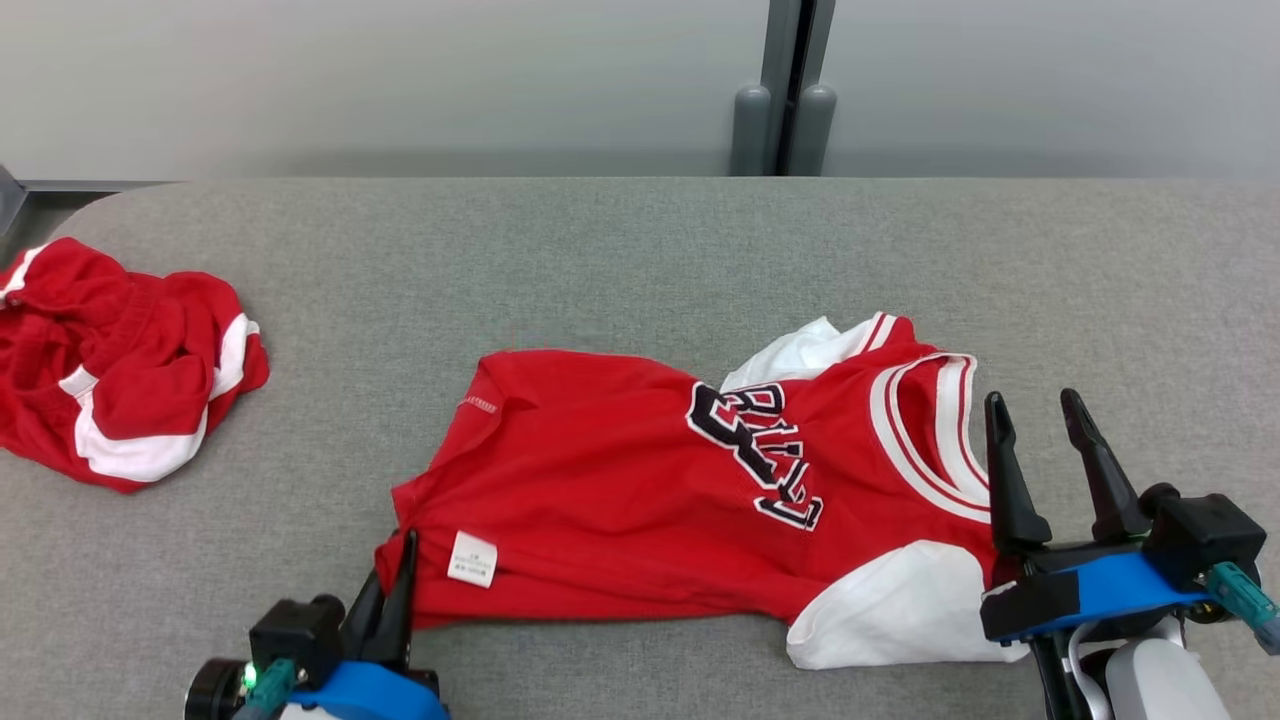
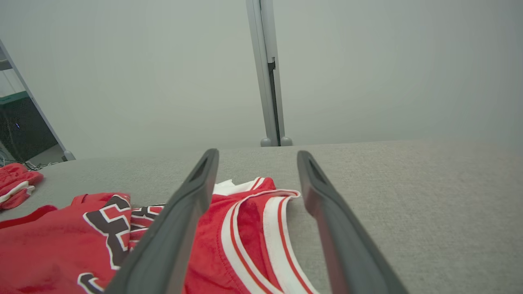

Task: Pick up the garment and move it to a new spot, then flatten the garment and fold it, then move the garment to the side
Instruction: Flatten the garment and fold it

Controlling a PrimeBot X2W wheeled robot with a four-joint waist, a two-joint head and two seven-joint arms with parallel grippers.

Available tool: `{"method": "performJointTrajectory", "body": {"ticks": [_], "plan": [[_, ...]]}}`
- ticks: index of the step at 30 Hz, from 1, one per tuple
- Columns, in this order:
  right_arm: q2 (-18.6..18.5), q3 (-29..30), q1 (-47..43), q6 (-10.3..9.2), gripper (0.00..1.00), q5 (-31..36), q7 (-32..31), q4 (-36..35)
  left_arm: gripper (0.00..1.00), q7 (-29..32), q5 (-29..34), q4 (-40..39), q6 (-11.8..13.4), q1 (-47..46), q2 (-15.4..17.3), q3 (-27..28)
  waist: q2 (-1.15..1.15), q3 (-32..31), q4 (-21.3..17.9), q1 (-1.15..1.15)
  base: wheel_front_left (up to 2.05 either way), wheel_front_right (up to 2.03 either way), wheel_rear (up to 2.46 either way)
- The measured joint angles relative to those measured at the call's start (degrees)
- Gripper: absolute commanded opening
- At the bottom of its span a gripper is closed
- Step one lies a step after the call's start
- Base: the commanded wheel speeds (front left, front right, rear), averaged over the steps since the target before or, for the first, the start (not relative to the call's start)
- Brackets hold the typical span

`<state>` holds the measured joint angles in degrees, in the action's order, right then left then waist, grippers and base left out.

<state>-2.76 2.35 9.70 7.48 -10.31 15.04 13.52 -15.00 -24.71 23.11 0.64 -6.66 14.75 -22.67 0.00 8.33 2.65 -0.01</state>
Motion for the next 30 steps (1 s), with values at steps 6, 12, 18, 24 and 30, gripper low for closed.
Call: {"method": "performJointTrajectory", "body": {"ticks": [6, 12, 18, 24, 30], "plan": [[0.0, -0.7, -0.4, 0.00, 1.00, -0.3, 0.0, 0.7, 1.00, 0.0, 0.6, -1.1, -0.7, 2.0, -0.5, 1.5, 0.00, -0.7, 0.3, 0.00, 0.00, 0.00, 0.00], [0.0, -0.8, -0.5, 0.00, 1.00, -0.3, 0.0, 1.1, 1.00, 0.0, 3.6, -7.9, 0.1, 2.2, -2.2, 7.7, 0.00, -1.4, -0.4, 0.00, 0.00, 0.00, 0.00], [0.0, -0.7, -0.5, 0.00, 1.00, -0.1, 0.0, 1.6, 1.00, -0.1, 7.0, -12.8, 0.3, 2.1, -4.2, 13.5, 0.00, -2.1, -1.4, 0.00, 0.00, 0.00, 0.00], [0.0, -0.6, -0.8, 0.00, 1.00, 0.0, 0.0, 1.9, 1.00, -0.1, 9.8, -13.2, -1.0, 2.1, -5.5, 17.0, 0.00, -3.1, -2.6, 0.01, 0.00, 0.00, 0.00], [0.0, -0.1, -1.9, 0.00, 1.00, 0.5, 0.0, 2.4, 1.00, -0.1, 11.8, -12.9, -2.0, 2.6, -6.7, 19.4, 0.00, -4.2, -3.4, 0.01, 0.00, 0.00, 0.00]]}}
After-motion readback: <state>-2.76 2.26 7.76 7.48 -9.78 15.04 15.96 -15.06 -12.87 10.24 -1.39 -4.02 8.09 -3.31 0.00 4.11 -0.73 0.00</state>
